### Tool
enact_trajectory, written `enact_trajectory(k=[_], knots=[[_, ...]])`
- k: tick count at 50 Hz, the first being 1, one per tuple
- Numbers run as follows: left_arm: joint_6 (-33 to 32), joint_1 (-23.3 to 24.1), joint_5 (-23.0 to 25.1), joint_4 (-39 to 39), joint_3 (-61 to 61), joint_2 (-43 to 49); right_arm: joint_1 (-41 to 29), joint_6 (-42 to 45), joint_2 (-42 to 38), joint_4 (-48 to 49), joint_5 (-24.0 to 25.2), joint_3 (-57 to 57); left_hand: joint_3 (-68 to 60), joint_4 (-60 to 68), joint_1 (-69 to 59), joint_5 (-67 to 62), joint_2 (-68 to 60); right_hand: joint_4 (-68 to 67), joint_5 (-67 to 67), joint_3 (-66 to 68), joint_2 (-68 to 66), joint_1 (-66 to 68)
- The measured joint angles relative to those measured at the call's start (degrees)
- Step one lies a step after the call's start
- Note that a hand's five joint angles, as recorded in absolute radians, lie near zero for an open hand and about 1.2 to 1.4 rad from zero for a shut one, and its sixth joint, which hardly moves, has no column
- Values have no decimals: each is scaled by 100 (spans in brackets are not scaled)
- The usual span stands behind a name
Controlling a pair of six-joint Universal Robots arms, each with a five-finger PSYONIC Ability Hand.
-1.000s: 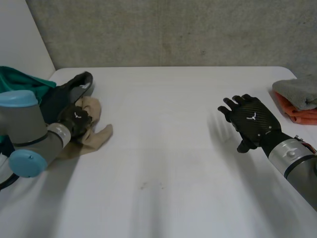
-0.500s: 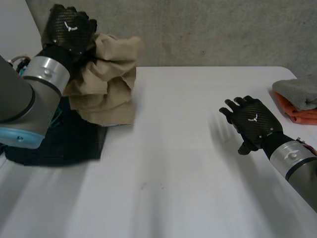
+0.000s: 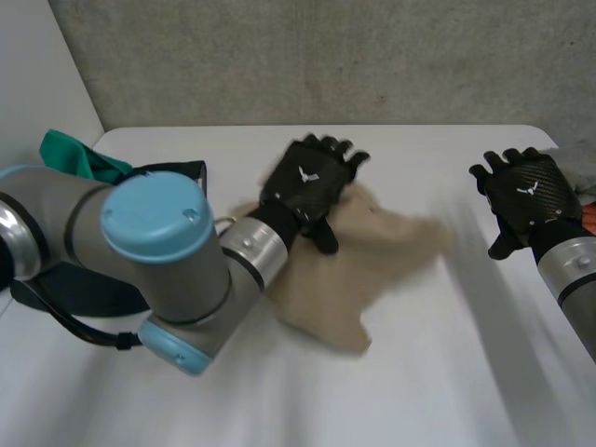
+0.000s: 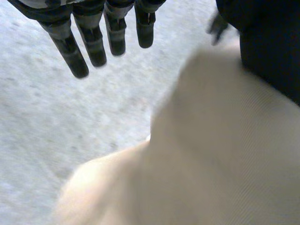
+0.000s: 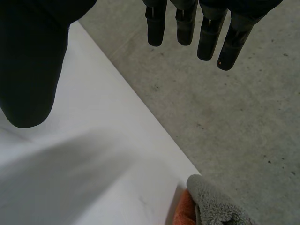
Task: Fold the laundry.
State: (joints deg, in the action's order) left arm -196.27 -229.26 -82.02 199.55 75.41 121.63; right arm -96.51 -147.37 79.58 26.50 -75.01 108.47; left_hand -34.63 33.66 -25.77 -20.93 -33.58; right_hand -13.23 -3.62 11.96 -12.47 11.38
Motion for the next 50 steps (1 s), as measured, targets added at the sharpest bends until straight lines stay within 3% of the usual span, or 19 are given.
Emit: enact_trajectory(k=[1,2,9,13,17,18,24,30,39,45,50], knots=[[-3,53,1,-51,13,33,7,-28,6,-1,-2,-8,2064,-2038,1463,1757,1995,0,0,0,0,0],[-17,115,1,-159,49,8,21,-114,20,-9,7,-40,2266,-2211,1472,1811,2184,0,0,0,0,0],[-43,-1,-18,-340,202,-435,19,-233,39,-185,62,-173,2269,-2215,1473,1811,2207,0,0,0,0,0],[-53,-579,-46,-489,670,-1313,-40,-259,76,-1038,140,-517,2269,-2214,1464,1811,2206,0,0,0,0,0],[-56,-777,-52,-567,893,-1566,-127,-254,89,-1632,208,-703,2269,-2208,1455,1811,2205,0,0,0,0,0],[-62,-925,-60,-664,1150,-1745,-253,-261,94,-2275,329,-880,2262,-2203,1451,1810,2194,0,0,0,0,0],[-126,-1008,-81,-764,1632,-1763,-526,-343,92,-3142,569,-1070,2170,-2090,1305,1781,2047,0,0,0,0,0],[-239,-991,-163,-620,1739,-1336,-880,-472,60,-3158,634,-1058,2154,-2054,1277,1781,2025,0,0,0,0,0],[-546,-994,-283,-100,873,-74,-1528,-510,-24,-2381,426,-833,2154,-2054,1277,1781,2025,0,0,0,0,0],[-792,-1026,-98,22,-41,918,-2083,-472,-169,-1520,-119,-631,2146,-2046,1269,1777,2016,0,0,0,0,0],[-841,-1053,230,36,-526,1495,-2306,-425,-457,-1272,-516,-654,1313,-1192,298,914,1131,0,0,0,0,0]])
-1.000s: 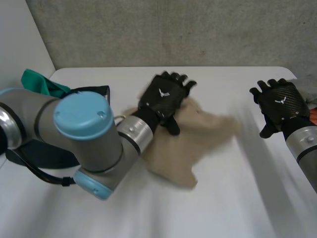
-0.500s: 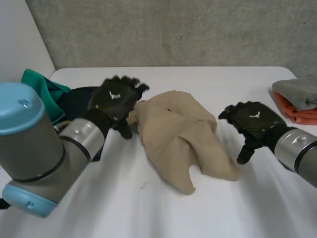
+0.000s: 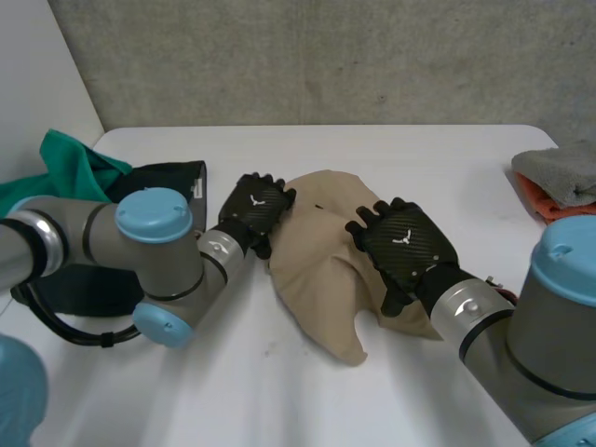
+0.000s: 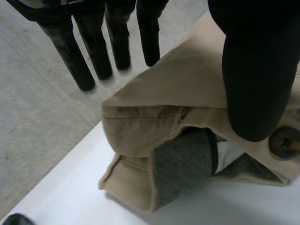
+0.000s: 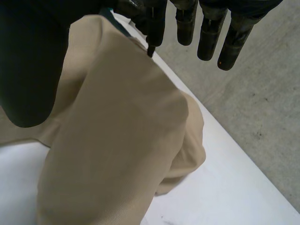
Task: Fold the laundry.
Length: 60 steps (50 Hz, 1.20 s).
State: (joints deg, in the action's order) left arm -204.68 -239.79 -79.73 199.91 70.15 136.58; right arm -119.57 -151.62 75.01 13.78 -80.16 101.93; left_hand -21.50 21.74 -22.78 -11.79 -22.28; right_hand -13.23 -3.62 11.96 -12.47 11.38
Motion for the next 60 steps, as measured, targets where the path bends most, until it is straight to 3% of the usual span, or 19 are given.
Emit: enact_trajectory(k=[1,2,4,7,14,18,24,30,34,38,39,40,45,52,55,60], knots=[[-3,-3,50,11,-67,82,-19,11,-47,12,-42,-10,-1193,1192,-1300,-1153,-1127,0,0,0,0,0],[-5,-4,74,20,-105,124,-32,22,-87,22,-71,-20,-1193,1192,-1300,-1153,-1127,0,0,0,0,0],[-6,-12,103,87,-207,205,-60,62,-218,41,-168,-64,-3460,3469,-3415,-3303,-3498,0,0,0,0,0],[-9,-55,-40,240,-251,145,-45,91,-296,47,-269,-110,-4445,4542,-3788,-4093,-4462,0,0,0,0,0],[-57,-330,-853,822,-120,-651,54,77,-176,41,-542,-215,-4568,4675,-3788,-4094,-4585,0,0,0,0,-233],[-105,-439,-988,1259,-77,-1232,158,60,-4,34,-659,-312,-4591,4684,-3788,-4094,-4610,0,0,-7,0,-244],[-92,-372,-494,1773,-225,-1769,467,44,218,5,-749,-495,-4608,4700,-3789,-4094,-4618,0,0,-7,0,-244],[-57,183,439,1903,-453,-1505,825,41,427,-8,-783,-662,-4619,4725,-3789,-4168,-4616,0,0,-7,0,-244],[-43,572,1092,1779,-443,-1073,1161,57,515,-11,-823,-803,-3459,3547,-3205,-3421,-3388,0,0,-7,0,-244],[-21,864,1703,1497,-303,-727,1573,95,546,-22,-846,-980,-297,208,168,-188,-115,0,0,-7,0,-244],[-14,910,1822,1434,-257,-682,1680,109,547,-28,-853,-1027,-297,208,168,-188,-115,0,0,-7,0,-244],[-5,961,1951,1362,-200,-643,1815,129,547,-40,-850,-1087,483,-575,838,597,591,0,0,-7,0,-244],[46,1059,2258,1176,5,-673,2406,219,539,-163,-815,-1342,857,-926,1042,914,955,0,0,-7,0,-244],[178,932,1905,1111,231,-1174,2723,267,527,-459,-562,-1478,857,-926,1042,914,955,0,0,-7,0,-244],[299,733,1169,1088,635,-1853,2624,276,521,-760,-78,-1459,857,-926,1042,913,955,0,0,-7,0,-244],[334,615,363,1017,1199,-2522,2470,324,526,-1123,604,-1438,857,-923,1023,908,952,0,0,-7,0,-244]])
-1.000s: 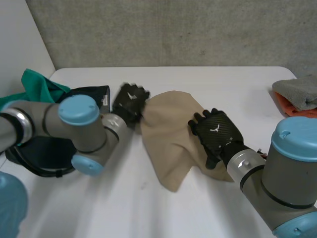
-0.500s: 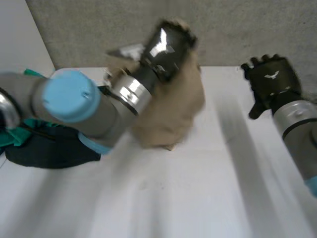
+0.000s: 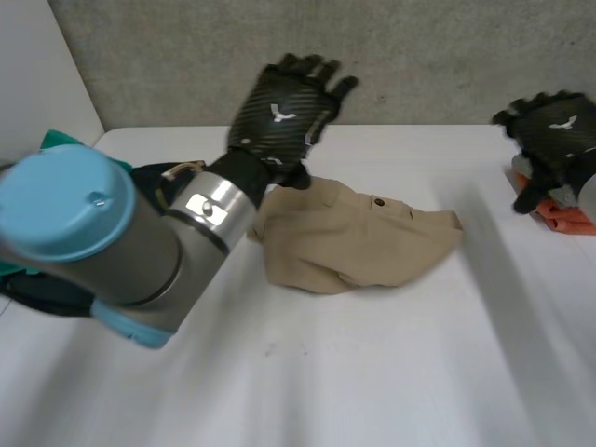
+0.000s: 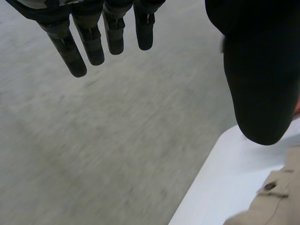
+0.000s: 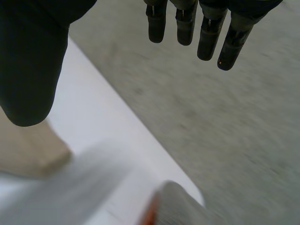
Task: Fold the laundry.
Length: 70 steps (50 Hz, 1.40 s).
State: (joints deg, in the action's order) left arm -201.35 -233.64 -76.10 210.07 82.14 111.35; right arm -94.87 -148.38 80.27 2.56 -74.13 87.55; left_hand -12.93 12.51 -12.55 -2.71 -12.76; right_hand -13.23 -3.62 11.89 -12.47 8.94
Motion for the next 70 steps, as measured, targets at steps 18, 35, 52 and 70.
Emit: enact_trajectory(k=[18,35,52,70], knots=[[-26,224,-1341,-1312,585,-65,-140,1241,-1377,-641,1060,-1205,-578,656,-612,-654,-605,0,0,4,0,24],[-709,401,-1784,-1748,-1222,1874,-129,1777,-3443,-561,1242,-2192,-3258,3313,-3492,-3264,-3288,-14,-42,158,-36,239],[-790,412,-1805,-1753,-1205,830,-114,634,-3778,1,1696,-2410,-5508,5599,-5271,-5343,-5548,-5462,-5206,5566,-5459,4683],[-828,115,-1754,-1755,-1217,-1484,40,-171,42,-594,968,-2155,-5508,5621,-5271,-5343,-5563,-5470,-5240,5604,-5459,4718]])
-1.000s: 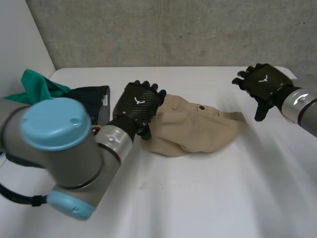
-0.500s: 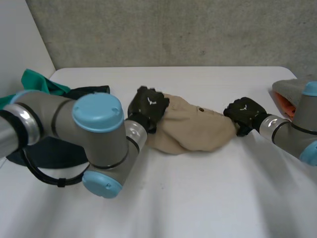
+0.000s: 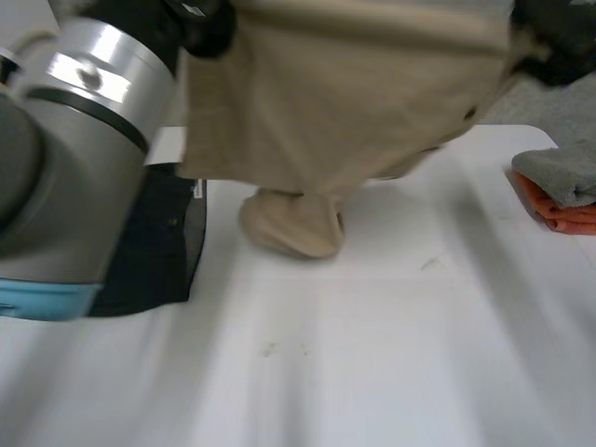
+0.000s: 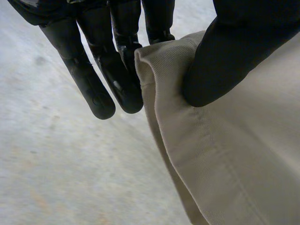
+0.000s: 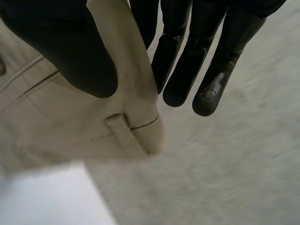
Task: Fold the laundry.
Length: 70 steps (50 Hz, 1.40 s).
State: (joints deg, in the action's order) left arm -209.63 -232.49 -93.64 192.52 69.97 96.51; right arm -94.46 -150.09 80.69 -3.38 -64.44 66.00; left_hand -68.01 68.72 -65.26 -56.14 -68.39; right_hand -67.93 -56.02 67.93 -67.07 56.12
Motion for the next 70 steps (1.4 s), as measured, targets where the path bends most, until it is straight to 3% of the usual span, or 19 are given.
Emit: enact_trajectory(k=[9,14,22,24,30,31,32,34,35,36,38,43,47,59,64,70], knots=[[3,-241,34,-152,117,-361,4,-8,780,-619,-148,-94,0,0,0,0,0,-1,-47,0,0,0],[5,-289,70,-255,193,9,-299,158,362,-815,-287,-90,0,0,0,0,-8,-1,-86,0,0,47],[-3,-451,122,-182,-115,1332,-524,826,-821,-618,-782,-137,-22,1,0,0,-12,-2,-87,0,0,52],[-6,-575,160,-25,-528,1988,-584,1187,-1439,-179,-1019,-227,-27,2,0,0,-20,-2,-87,0,0,52],[-9,-724,278,550,-1509,2811,-655,1402,-2041,834,-1238,-439,-27,3,0,0,-22,-2,-87,0,0,52],[-9,-758,336,838,-1881,2992,-718,1399,-2232,1540,-1315,-585,-27,3,0,0,-22,-2,-87,0,0,52],[-9,-758,336,838,-1881,2992,-718,1399,-2232,1540,-1315,-585,-27,3,0,0,-22,-2,-87,0,0,52],[-3,-825,478,1609,-2664,3212,-835,1254,-2368,2716,-1398,-812,-28,3,0,0,-23,-2,-87,0,0,52],[-3,-825,478,1609,-2664,3212,-835,1254,-2368,2716,-1398,-812,-28,3,0,0,-23,-2,-87,0,0,52],[7,-867,543,2067,-3027,3250,-926,1010,-2390,3765,-1451,-989,-28,3,0,0,-23,-27,-89,0,0,49],[27,-906,583,2484,-3289,3230,-975,784,-2364,4458,-1488,-1111,-28,3,0,0,-24,-27,-91,0,0,49],[111,-941,616,2894,-3334,3103,-1018,365,-2326,5174,-1559,-1296,-27,3,0,-73,-24,-27,-104,0,0,49],[154,-944,628,2879,-3030,3006,-1023,280,-2322,5169,-1567,-1312,-27,3,0,-73,-24,-27,-107,0,0,49],[156,-941,634,2537,425,2388,-1078,287,-2574,3508,-1173,77,-28,3,0,-73,-26,-27,-113,0,0,49],[130,-909,628,2353,1186,2348,-1115,395,-2765,3073,-1156,436,-28,3,0,-73,-26,-27,-113,0,0,49],[11,-808,616,1630,2075,1997,-1165,731,-2620,1974,-1351,1012,-28,4,0,-73,-27,-27,-113,0,0,49]])
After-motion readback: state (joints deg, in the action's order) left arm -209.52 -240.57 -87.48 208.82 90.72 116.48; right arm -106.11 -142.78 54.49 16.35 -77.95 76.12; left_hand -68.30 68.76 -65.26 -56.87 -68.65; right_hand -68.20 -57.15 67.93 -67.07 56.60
